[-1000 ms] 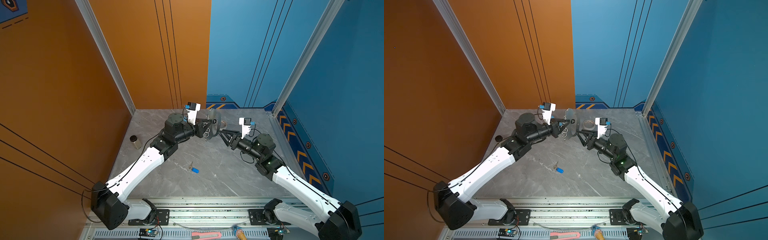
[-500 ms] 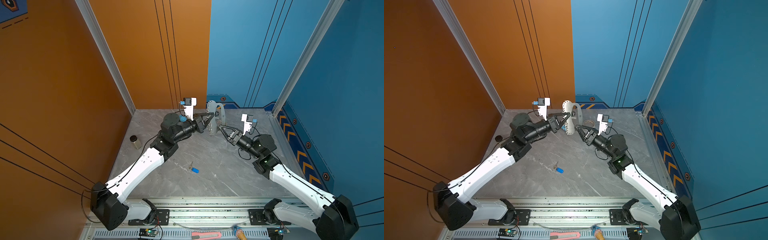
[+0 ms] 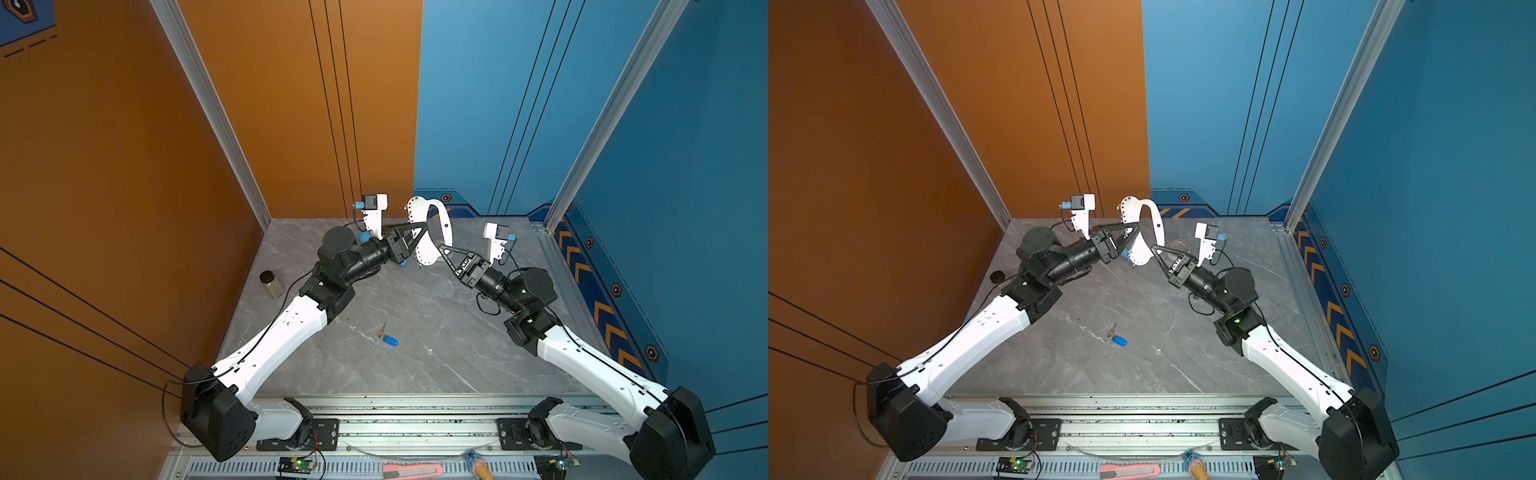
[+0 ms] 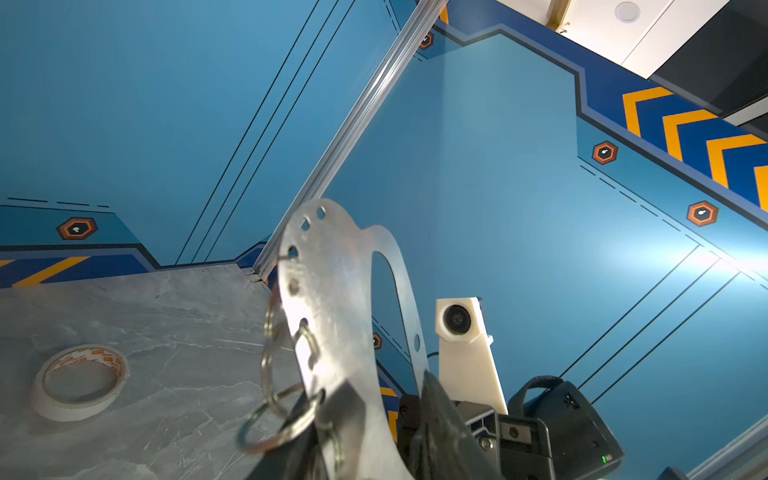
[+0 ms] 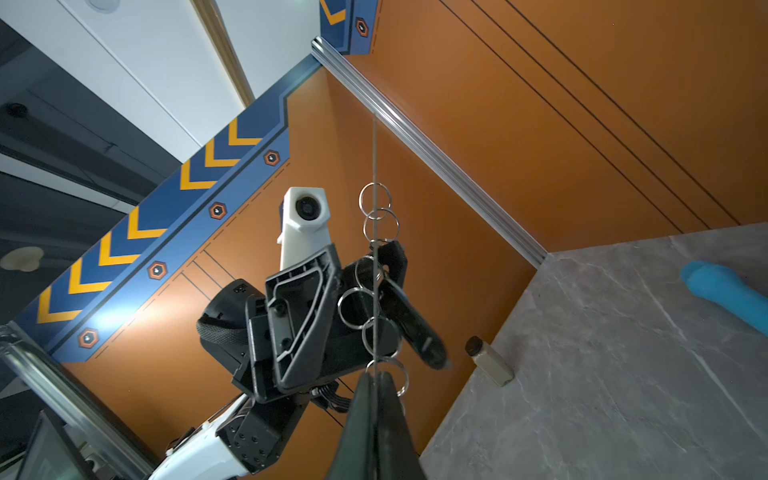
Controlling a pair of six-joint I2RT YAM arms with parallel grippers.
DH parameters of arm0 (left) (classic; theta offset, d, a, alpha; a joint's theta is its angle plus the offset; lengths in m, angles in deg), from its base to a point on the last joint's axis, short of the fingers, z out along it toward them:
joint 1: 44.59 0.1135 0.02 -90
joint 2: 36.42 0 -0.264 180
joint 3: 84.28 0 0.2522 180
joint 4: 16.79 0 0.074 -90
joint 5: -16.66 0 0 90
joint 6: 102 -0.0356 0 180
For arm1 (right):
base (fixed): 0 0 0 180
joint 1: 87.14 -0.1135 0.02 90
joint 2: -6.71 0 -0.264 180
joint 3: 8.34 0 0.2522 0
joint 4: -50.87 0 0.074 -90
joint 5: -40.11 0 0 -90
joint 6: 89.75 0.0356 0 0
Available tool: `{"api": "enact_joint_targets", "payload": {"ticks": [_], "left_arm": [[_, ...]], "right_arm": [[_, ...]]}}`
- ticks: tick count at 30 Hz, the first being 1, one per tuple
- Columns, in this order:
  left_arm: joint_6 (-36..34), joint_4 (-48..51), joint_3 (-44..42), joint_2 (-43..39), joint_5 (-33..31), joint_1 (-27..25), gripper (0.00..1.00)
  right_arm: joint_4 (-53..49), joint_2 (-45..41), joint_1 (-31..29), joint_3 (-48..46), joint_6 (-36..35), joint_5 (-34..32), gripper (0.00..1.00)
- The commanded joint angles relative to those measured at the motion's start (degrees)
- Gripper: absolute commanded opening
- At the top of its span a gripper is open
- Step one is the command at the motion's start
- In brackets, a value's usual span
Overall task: Remove the keys from the keyring
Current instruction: 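Lift the metal plate with the right gripper while the left gripper approaches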
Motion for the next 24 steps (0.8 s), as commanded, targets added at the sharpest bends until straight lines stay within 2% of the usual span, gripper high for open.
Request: {"api": "enact_joint_targets", "payload": {"ticks": [1,4,6,9,16,24], "left_arm": [[-2.5,2.0,-0.6,-3.1,2.8,2.2,0.47],[-8.4,8.6,-0.9,-5.0,3.0,3.4,0.58],[-13.0,13.0,-1.3,-6.3,3.4,4.2,0.6],[-19.9,16.2,-2.9,-7.5,3.7,4.7,0.6],[-35.0,15.6,-7.3,-8.1,6.7,4.4,0.58],[-40.5,11.1,-13.4,-6.2,4.5,0.1,0.57]], "right_arm": [[-12.5,-3.8,2.8,4.6,-7.6,4.4,0.0],[-30.4,-5.6,4.7,9.9,-20.1,7.1,0.0],[-42.1,-5.7,5.4,14.4,-28.2,8.6,0.0],[-53.6,-5.3,6.1,19.6,-36.7,8.4,0.0],[-70.9,-2.0,5.1,29.5,-47.6,5.8,0.0],[-79.4,0.7,0.7,36.1,-52.9,-1.3,0.0]]}}
